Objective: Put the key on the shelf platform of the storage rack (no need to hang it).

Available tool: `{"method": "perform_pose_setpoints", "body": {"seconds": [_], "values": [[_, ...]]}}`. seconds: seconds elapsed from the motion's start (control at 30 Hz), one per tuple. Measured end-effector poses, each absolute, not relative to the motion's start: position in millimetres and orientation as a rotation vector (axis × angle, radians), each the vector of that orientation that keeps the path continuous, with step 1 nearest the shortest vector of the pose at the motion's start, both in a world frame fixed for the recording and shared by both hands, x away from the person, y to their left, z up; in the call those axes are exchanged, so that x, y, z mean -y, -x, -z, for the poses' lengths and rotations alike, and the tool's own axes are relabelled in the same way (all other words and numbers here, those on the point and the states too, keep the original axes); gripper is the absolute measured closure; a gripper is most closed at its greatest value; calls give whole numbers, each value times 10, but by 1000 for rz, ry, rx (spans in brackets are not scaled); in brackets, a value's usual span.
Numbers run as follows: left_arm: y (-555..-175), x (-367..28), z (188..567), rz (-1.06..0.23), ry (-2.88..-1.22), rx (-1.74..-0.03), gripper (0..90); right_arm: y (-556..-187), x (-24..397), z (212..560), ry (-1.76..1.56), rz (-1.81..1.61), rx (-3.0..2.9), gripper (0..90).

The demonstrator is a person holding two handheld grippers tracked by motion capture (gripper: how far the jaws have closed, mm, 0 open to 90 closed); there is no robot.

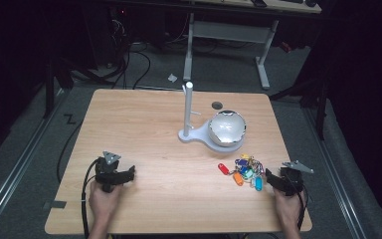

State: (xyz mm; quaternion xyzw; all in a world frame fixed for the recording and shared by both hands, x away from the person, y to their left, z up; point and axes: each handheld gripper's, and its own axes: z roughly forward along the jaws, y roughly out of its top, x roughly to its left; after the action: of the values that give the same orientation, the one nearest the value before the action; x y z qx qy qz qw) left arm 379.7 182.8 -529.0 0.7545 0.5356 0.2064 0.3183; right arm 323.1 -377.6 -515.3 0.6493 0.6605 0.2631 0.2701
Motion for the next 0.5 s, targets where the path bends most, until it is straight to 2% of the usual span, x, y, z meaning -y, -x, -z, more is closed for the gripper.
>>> {"method": "perform_pose_setpoints", "body": {"seconds": [0.5], "values": [[-3796, -1829, 5290, -542, -1985, -1408, 169, -3167, 3739, 4996, -1740, -785, -1804, 475]]}}
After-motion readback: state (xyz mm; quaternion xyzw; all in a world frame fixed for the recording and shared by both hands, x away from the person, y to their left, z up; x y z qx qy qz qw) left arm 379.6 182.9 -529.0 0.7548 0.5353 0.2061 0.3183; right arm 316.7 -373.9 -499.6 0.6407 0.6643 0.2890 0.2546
